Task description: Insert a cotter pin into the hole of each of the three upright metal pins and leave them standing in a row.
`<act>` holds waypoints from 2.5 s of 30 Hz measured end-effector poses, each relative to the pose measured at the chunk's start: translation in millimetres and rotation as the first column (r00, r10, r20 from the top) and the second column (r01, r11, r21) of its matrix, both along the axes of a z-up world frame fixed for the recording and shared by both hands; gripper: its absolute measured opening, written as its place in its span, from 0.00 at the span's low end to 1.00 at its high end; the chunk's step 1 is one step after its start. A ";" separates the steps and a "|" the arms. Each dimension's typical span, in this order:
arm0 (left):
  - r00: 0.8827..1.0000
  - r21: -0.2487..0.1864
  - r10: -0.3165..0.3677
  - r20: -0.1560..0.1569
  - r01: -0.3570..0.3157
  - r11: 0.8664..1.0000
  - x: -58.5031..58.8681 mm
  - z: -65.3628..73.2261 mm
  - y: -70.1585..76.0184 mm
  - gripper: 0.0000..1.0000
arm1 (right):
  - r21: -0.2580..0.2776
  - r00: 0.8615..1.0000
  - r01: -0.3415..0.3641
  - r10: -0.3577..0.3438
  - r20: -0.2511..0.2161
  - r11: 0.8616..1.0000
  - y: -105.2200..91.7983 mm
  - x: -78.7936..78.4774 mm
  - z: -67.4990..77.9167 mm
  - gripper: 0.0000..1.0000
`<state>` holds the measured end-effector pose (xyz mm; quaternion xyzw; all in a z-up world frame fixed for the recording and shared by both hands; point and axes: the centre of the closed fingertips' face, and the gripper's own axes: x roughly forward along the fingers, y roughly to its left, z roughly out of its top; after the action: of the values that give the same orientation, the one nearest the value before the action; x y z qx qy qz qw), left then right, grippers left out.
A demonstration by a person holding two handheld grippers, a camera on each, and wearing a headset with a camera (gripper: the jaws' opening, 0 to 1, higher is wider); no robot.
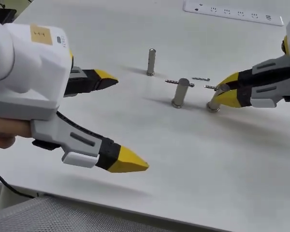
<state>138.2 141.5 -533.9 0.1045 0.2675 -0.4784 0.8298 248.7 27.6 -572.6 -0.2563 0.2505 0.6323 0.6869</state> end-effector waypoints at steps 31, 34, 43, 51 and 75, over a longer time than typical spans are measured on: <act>0.999 -0.007 0.045 -0.020 -0.045 0.999 -6.9 6.0 -5.7 0.95 | 0.015 0.991 0.107 -0.105 -0.080 0.994 -4.7 -2.0 3.4 0.17; 0.997 -0.030 0.070 -0.027 -0.071 0.997 -4.4 7.6 -1.2 0.95 | 0.035 0.991 0.121 -0.118 -0.070 0.992 -7.1 -5.2 14.5 0.26; 0.994 -0.063 0.103 -0.029 -0.105 0.992 0.4 8.9 7.0 0.96 | 0.072 0.962 0.267 -0.262 -0.081 0.961 -20.1 -18.1 35.3 0.51; 0.989 -0.111 0.146 -0.030 -0.149 0.983 6.8 13.4 13.7 0.92 | 0.101 0.947 0.317 -0.308 -0.095 0.943 -31.6 -40.7 43.7 0.58; 0.971 -0.200 0.239 -0.013 -0.237 0.951 42.0 28.0 41.8 0.95 | 0.094 0.889 0.435 -0.410 -0.204 0.896 -43.9 -79.8 40.1 0.98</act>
<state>180.2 183.3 -505.9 -0.0098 0.2242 -0.3989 0.8891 168.9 -16.3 -532.5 -0.0899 0.3168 0.5034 0.7988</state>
